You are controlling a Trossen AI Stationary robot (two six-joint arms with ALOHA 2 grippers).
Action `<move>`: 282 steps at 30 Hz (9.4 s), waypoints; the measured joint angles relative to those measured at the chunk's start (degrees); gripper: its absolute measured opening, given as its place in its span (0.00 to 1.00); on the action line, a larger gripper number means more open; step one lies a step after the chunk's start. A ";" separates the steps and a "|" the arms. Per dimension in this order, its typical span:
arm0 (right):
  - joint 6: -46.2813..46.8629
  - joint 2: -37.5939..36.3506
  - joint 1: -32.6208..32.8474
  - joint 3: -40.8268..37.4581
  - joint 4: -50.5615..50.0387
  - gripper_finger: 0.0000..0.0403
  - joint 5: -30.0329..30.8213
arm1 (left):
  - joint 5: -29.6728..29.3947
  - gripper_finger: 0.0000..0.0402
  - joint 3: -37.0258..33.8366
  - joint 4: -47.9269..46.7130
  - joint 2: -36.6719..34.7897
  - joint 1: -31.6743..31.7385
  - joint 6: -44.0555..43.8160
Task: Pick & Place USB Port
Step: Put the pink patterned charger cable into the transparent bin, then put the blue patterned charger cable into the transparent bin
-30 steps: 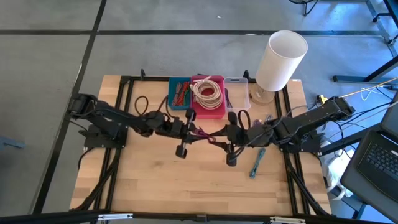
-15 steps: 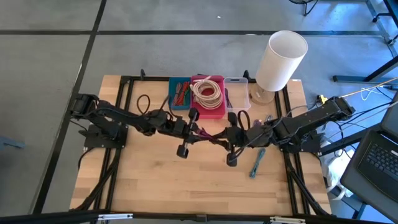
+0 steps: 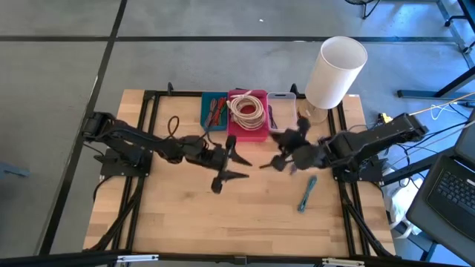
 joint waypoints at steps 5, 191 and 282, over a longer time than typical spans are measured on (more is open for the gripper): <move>17.70 -1.91 -3.47 -0.07 -17.64 0.04 -2.14 | -10.47 0.50 0.00 -14.29 -5.44 -0.42 1.59; -9.44 15.98 22.07 -20.39 -15.78 0.39 -43.14 | -43.62 0.49 -0.07 -32.65 -18.07 -21.03 3.75; 8.99 32.88 -57.19 12.66 -20.27 0.03 -38.64 | -40.53 0.49 -0.07 -33.13 -18.05 -21.16 1.73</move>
